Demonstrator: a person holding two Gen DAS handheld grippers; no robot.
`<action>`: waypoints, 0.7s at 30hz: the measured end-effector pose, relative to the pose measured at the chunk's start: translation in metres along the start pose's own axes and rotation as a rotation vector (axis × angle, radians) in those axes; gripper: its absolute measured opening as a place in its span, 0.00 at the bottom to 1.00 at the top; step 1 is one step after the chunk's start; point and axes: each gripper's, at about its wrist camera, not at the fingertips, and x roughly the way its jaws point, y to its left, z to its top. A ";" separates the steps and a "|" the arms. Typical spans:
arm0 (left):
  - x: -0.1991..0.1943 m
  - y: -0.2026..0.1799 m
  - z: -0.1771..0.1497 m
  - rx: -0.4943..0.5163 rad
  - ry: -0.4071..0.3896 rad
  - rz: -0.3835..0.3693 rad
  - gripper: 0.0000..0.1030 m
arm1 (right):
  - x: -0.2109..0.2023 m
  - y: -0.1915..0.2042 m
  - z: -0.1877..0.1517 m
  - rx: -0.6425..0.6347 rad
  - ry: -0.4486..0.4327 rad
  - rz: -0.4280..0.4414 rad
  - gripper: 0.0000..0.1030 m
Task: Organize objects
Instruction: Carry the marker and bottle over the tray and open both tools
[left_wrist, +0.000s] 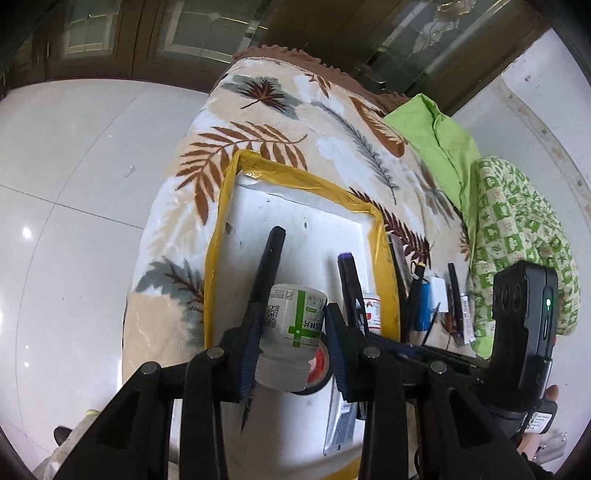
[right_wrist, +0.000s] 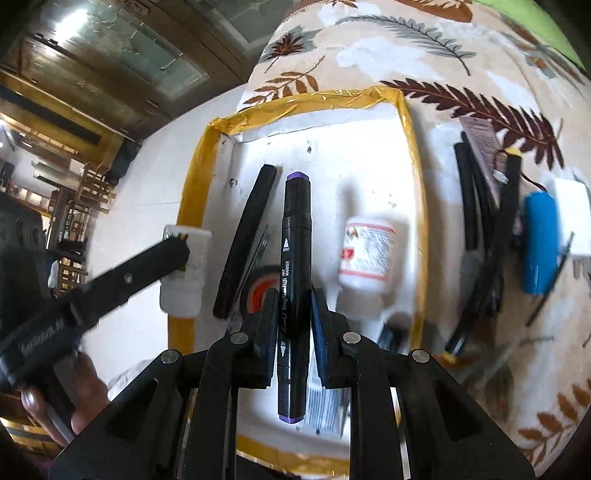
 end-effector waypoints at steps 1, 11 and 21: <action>0.001 -0.001 0.001 0.003 0.003 -0.004 0.34 | 0.003 0.002 0.005 -0.003 -0.001 -0.011 0.16; 0.009 -0.003 0.006 0.019 0.015 0.018 0.34 | 0.024 0.007 0.029 -0.026 0.000 -0.069 0.16; 0.020 0.006 0.010 -0.011 0.029 0.041 0.34 | 0.026 -0.004 0.034 -0.034 -0.012 -0.103 0.16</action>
